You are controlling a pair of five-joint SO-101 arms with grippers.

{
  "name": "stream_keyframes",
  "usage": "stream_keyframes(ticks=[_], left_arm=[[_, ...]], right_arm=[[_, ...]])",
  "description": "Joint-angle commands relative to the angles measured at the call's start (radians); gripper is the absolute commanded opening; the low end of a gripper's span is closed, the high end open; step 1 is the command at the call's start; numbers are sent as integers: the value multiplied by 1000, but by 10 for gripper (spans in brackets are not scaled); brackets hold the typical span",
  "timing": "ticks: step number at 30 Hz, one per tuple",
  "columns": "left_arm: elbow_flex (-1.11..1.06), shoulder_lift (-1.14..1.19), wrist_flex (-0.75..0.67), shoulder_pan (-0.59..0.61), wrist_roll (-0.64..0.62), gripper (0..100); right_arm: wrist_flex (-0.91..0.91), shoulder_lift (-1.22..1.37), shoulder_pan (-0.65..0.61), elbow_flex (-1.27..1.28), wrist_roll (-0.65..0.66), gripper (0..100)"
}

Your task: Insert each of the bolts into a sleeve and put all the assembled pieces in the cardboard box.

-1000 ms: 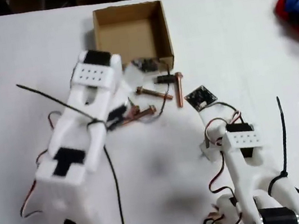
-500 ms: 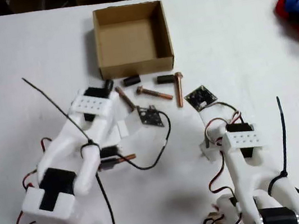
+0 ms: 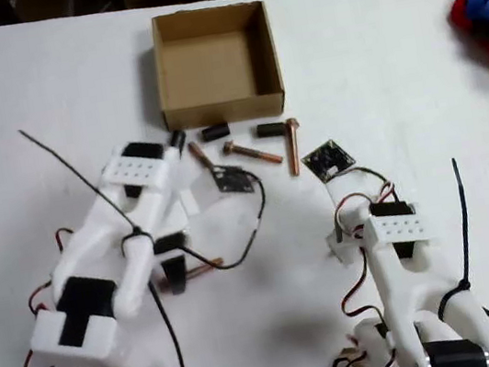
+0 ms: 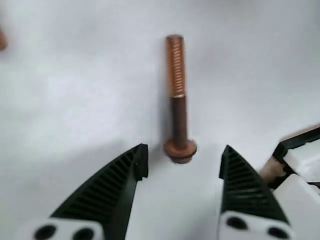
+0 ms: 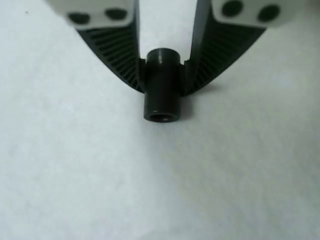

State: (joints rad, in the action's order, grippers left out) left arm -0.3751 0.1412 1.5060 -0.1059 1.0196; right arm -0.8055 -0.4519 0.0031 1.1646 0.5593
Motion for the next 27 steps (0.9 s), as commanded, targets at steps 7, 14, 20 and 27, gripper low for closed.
stream_keyframes(ticks=[7, 14, 20, 27], left_arm=[[225, -54, 250, -14, -726, 179], [127, -52, 270, -123, -1438, 158], [108, -52, 264, -199, -1488, 158], [30, -51, 264, -198, -1487, 158]], right_arm=[[19, 5, 12, 0, -5, 21], [19, 5, 12, 0, -6, 21], [19, 5, 12, 0, -6, 21], [19, 5, 12, 0, -6, 21]])
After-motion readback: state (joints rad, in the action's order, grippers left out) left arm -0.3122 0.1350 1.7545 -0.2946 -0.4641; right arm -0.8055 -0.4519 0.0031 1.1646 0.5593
